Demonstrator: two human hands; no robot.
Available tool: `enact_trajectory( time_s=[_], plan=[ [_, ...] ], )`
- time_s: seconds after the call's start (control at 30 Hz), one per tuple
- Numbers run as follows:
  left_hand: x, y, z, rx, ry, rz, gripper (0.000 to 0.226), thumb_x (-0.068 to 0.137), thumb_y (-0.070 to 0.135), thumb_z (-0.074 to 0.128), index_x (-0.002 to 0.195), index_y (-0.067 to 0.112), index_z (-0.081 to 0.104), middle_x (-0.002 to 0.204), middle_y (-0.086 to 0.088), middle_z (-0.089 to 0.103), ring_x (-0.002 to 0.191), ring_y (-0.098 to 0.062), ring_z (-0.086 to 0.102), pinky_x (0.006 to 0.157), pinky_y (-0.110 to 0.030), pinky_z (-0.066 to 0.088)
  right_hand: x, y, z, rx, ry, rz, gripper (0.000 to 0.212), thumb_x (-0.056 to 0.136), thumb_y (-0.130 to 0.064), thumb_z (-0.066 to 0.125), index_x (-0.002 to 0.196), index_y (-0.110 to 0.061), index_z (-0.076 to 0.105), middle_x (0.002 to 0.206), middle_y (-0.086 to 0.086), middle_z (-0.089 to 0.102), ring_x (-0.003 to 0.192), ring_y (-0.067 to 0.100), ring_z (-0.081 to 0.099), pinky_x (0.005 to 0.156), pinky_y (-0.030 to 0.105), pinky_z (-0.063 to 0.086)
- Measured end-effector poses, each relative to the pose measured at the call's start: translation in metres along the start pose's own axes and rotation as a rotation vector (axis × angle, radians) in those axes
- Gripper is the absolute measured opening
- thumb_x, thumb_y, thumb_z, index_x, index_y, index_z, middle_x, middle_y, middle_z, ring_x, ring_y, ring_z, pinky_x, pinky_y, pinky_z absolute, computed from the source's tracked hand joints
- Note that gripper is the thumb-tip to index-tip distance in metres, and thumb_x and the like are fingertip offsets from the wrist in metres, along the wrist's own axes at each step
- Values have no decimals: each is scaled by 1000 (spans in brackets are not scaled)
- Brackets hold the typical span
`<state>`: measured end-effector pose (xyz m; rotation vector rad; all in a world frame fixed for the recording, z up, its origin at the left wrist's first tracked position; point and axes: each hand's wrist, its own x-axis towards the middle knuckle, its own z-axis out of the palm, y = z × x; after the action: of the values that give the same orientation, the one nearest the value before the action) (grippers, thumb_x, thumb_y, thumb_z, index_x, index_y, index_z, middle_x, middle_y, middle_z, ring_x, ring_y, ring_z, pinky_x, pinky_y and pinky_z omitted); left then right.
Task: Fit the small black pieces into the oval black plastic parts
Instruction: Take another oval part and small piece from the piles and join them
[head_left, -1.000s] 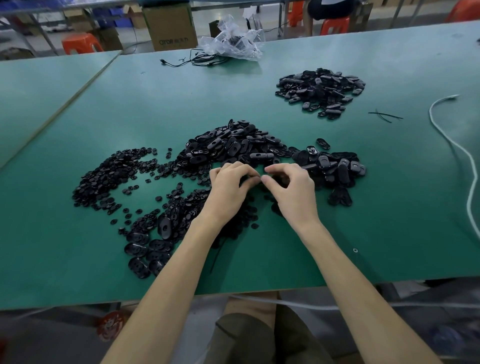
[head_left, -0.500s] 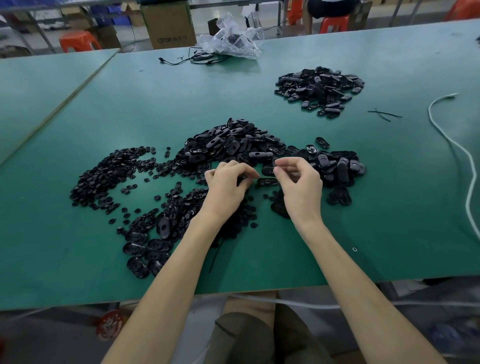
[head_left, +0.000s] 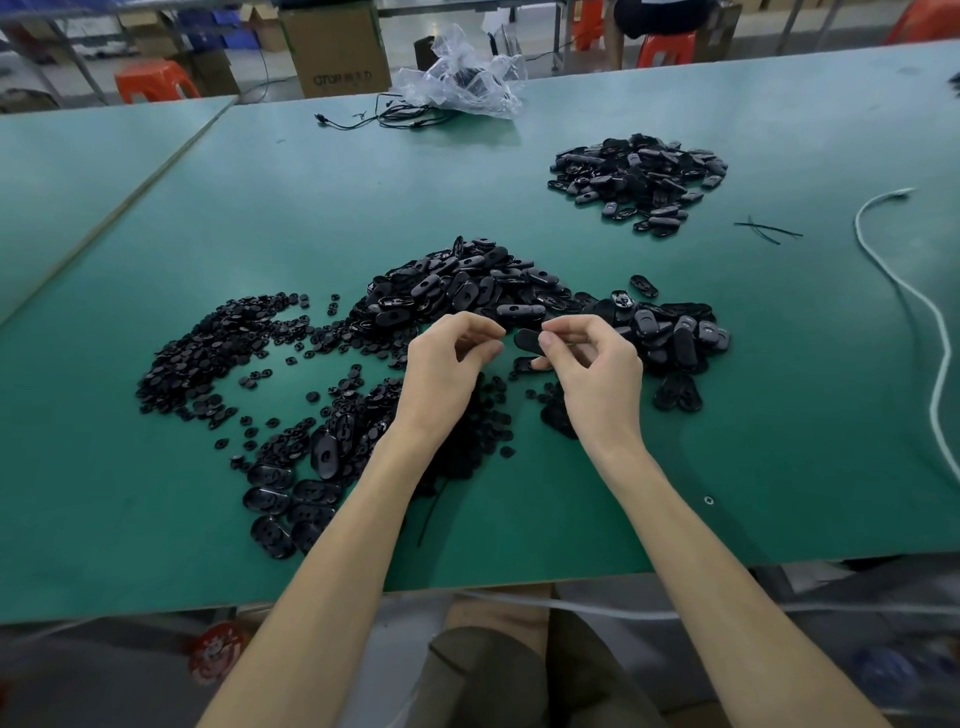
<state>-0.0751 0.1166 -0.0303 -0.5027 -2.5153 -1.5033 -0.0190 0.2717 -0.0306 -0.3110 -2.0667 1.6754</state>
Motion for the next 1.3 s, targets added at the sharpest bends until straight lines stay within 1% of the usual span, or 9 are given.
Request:
enact_trajectory(
  time_s=[0.13,0.3,0.47,0.6,0.7,0.9,1.13,1.23,1.3],
  plan=[
    [0,2,0,2,21,49,16,94,6,73,105,19,75,105,6,71,95,-4,68,87,-16,51,0,1,0,-32,-31,-7,11,99,-8,69,105,-15,72,95,-5,76,78,7,76,77,18,56],
    [3,3,-3,-200,37,13,15,90,6,78,102,14,77,103,1,75,91,-13,70,85,-24,55,-1,-1,0,-21,-38,-16,15,98,-3,67,111,-11,70,102,-1,75,82,4,77,79,14,55],
    [4,2,-4,-359,37,12,12,90,9,80,100,12,77,91,2,78,87,-16,75,80,-20,54,-2,-1,0,6,-35,-12,15,97,-4,68,110,-12,70,102,-2,75,84,6,78,83,21,59],
    [4,3,-5,-475,18,-22,13,91,6,77,102,13,77,97,0,79,92,-20,77,81,-21,55,-3,-2,0,19,-36,-20,14,97,-6,70,110,-12,70,100,-3,75,83,9,78,86,31,62],
    [4,4,-6,-528,29,-59,15,91,2,77,105,7,76,100,-4,79,96,-23,78,80,-22,56,-3,-2,0,28,-33,-24,15,97,-7,71,111,-12,70,99,-3,74,83,9,78,86,34,63],
    [3,5,-4,-521,22,-78,16,94,2,74,109,0,74,100,-4,78,95,-21,77,80,-26,58,-3,-3,-2,48,-37,-16,16,96,-6,71,112,-12,71,101,2,75,83,11,79,87,38,63],
    [2,6,-2,-484,-55,-88,21,100,2,65,118,4,74,109,-13,76,89,-14,72,84,-28,59,-4,-3,-3,81,-65,5,17,96,-8,73,113,-10,72,98,4,77,81,15,79,88,41,63],
    [2,7,-1,-445,-53,-77,22,102,1,60,118,6,75,101,-13,74,87,-11,67,83,-27,58,-4,-3,-2,78,-69,-5,18,96,-7,72,114,-10,73,98,3,77,82,14,79,88,40,63],
    [2,7,-2,-446,-30,-72,20,102,3,61,116,5,75,97,-6,74,86,-10,67,79,-24,56,-3,-3,-2,73,-67,-10,18,96,-7,73,114,-10,74,98,3,77,82,14,78,88,39,63]
  ],
)
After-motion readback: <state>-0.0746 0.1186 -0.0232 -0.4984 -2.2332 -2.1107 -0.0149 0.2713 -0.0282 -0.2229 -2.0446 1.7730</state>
